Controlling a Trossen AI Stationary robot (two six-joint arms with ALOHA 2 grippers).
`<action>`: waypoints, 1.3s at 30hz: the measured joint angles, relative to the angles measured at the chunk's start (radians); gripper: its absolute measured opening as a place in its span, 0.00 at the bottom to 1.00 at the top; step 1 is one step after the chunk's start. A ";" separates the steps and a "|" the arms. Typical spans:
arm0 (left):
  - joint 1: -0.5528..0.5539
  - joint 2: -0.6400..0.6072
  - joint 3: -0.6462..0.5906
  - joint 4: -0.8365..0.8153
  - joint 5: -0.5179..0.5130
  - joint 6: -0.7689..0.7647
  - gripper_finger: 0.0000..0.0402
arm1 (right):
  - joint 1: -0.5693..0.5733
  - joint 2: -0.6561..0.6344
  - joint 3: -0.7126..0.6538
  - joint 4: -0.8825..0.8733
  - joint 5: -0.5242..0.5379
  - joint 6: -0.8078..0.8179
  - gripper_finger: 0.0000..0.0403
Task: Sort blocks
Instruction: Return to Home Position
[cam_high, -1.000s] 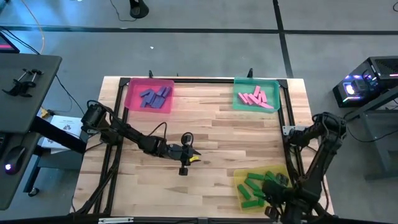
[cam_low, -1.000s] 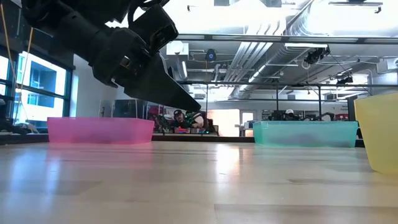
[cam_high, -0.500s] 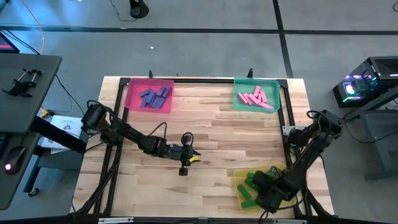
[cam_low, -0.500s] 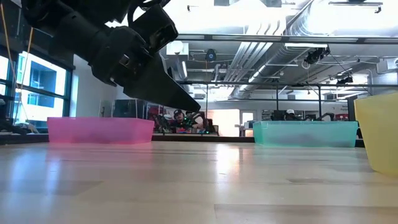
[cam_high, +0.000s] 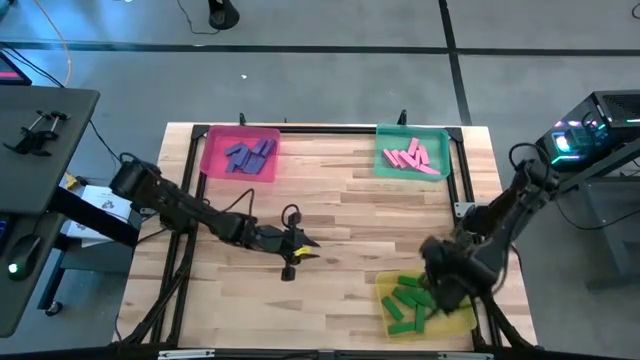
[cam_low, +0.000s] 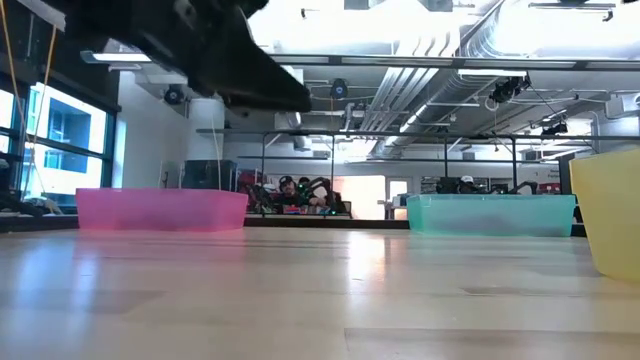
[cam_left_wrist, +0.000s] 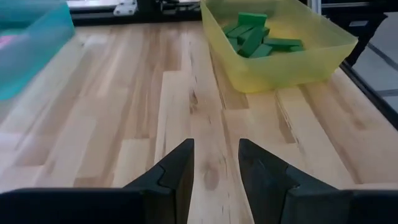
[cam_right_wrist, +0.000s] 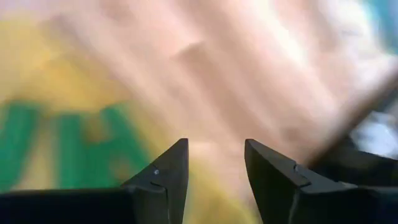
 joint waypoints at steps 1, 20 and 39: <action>0.000 -0.016 0.000 -0.014 -0.001 0.004 0.29 | -0.024 -0.009 -0.007 -0.045 -0.001 0.019 0.34; -0.115 -0.384 0.000 -0.349 -0.232 -0.108 0.29 | -0.251 -0.029 -0.357 0.299 -0.416 -0.333 0.34; -0.125 -0.915 -0.232 -0.416 -0.394 -0.021 0.28 | -0.208 -0.424 -0.423 0.850 0.120 -0.705 0.34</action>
